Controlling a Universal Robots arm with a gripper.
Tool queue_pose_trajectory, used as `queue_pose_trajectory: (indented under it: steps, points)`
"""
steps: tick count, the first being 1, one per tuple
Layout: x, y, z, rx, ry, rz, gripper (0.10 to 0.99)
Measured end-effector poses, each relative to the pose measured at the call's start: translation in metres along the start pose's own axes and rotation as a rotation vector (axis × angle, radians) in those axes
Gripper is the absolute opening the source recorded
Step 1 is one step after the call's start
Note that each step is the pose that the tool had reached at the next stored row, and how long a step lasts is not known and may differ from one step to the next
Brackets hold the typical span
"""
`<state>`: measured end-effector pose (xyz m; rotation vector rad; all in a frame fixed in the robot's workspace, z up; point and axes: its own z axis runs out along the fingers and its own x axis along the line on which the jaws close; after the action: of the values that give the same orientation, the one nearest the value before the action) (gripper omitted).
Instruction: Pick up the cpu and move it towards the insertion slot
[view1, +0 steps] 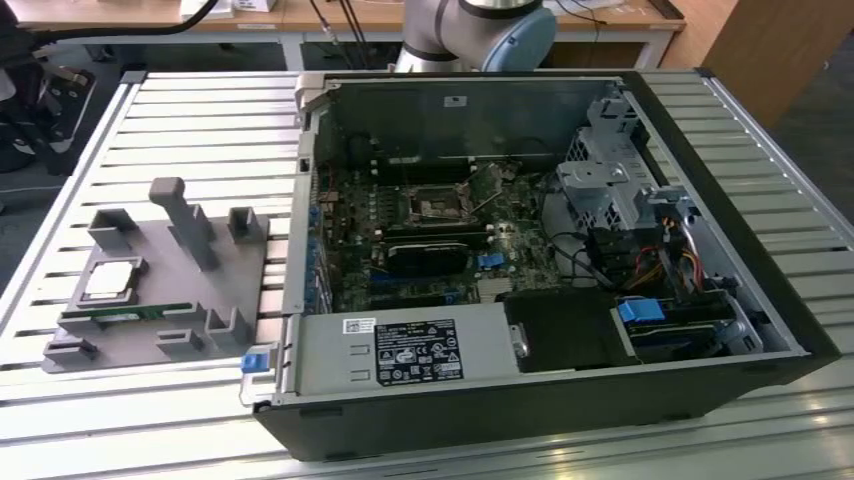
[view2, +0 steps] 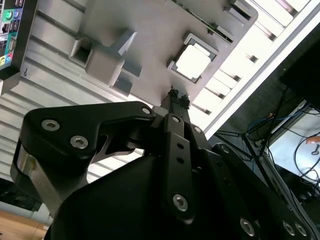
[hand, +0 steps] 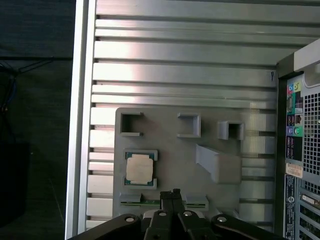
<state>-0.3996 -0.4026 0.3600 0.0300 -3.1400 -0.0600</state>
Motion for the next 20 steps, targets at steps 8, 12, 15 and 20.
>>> queue_pose_trajectory:
  steps: [8,12,15,20]
  points:
    - [0.0057,0.0,0.0016,0.0,-0.0001,0.0,0.106]
    - [0.0068,0.0,0.0026,0.0,0.0002,0.0,0.106]
    - [0.0073,0.0,0.0038,0.0,0.0,0.0,0.106]
    - [0.008,-0.0001,0.0053,0.0,0.0001,0.0,0.106]
